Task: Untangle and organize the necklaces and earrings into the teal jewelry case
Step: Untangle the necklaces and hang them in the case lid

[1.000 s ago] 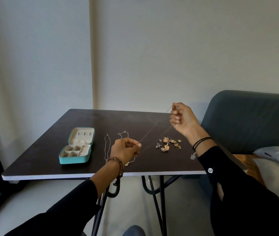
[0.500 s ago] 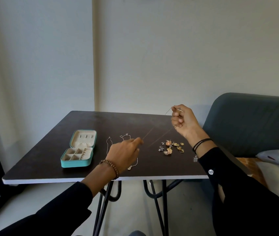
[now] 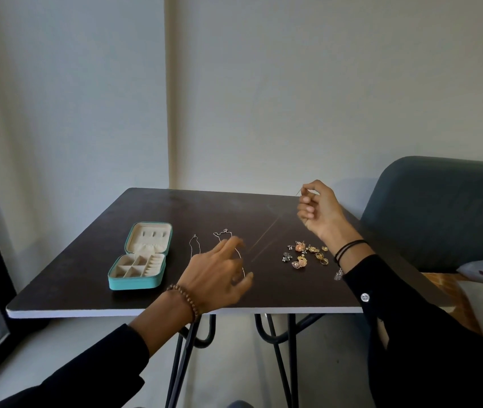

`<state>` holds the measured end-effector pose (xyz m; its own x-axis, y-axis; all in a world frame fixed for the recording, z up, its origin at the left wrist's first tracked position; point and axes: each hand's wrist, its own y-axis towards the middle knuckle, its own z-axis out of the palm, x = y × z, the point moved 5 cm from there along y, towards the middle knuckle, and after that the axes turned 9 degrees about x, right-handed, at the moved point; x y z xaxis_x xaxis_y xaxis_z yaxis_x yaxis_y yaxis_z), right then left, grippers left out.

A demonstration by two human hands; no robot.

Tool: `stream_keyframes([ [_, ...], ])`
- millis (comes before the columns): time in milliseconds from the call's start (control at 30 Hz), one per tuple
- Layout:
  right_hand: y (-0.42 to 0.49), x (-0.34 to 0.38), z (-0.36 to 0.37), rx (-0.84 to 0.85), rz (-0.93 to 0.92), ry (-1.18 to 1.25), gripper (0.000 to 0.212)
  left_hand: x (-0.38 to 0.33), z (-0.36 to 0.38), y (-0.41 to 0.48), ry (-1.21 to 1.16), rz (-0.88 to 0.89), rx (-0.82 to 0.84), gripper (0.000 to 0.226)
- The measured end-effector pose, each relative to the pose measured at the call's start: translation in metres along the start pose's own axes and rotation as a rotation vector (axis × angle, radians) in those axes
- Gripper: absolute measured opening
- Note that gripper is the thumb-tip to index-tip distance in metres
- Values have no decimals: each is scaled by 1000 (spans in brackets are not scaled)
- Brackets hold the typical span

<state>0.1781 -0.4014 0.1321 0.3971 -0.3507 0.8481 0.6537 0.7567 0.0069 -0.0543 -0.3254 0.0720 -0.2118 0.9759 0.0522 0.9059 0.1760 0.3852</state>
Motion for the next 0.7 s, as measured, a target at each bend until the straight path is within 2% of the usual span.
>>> stream_keyframes([
  [100, 5, 0, -4, -12, -4, 23, 22, -3, -1, -1, 75, 117, -38, 49],
  [300, 10, -3, -14, -33, -6, 13, 20, -13, 1, 4, 161, 398, 9, 32],
  [500, 15, -5, -17, -12, 16, -50, 17, -19, 4, 6, 261, 495, -97, 32],
  [700, 25, -15, -15, 62, 40, -149, 17, -27, 9, 10, 246, 531, -191, 17],
])
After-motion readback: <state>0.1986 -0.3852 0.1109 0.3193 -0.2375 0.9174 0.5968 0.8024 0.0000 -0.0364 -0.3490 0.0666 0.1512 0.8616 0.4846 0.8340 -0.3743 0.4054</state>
